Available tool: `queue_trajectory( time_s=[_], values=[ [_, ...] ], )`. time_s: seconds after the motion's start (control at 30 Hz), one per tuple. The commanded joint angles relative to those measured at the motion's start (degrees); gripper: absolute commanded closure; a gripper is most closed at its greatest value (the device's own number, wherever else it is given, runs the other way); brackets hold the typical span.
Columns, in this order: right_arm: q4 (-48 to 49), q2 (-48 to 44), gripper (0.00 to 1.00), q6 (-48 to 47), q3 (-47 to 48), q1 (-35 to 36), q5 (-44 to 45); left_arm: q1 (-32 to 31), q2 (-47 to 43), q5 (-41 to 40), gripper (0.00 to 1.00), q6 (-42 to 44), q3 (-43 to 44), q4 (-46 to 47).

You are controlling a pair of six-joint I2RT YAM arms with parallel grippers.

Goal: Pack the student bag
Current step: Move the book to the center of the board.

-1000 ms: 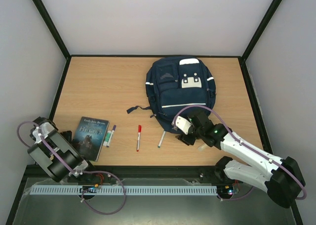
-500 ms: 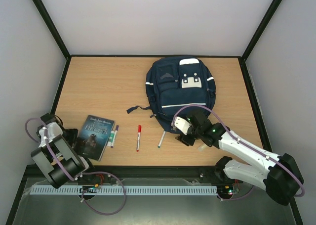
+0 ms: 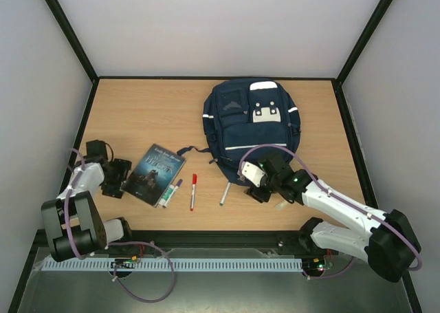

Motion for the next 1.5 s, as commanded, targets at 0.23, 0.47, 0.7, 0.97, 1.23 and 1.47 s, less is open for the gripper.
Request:
queue_trajectory(
  time_s=[0.23,0.47,0.7,0.97,1.23,1.47],
  values=[
    [-4.95,16.23,0.44,8.05,18.79,0.67,-18.37,-10.64,0.5,-14.67,0.07,0.72,15.05,-9.27],
    [-3.66,32.47,0.49,20.12,31.84,5.22,-25.77,-10.69,3.21,-18.07,0.05,18.74,21.97,-1.92],
    [-5.15,46.21,0.54,27.38,42.08,7.6,-26.74,-10.7,4.99,3.34,0.1,26.32,14.57,11.37],
    [-4.83,57.57,0.54,30.21,48.49,7.61,-28.56,-10.66,10.8,9.3,0.06,30.37,13.28,10.71],
    [-7.5,68.65,0.55,30.13,61.54,7.61,-23.91,-10.75,14.46,11.06,0.07,29.57,9.68,11.79],
    [-9.75,78.81,0.56,31.16,75.84,5.43,-18.78,-10.81,15.27,13.49,0.11,29.37,7.45,11.53]
  ],
)
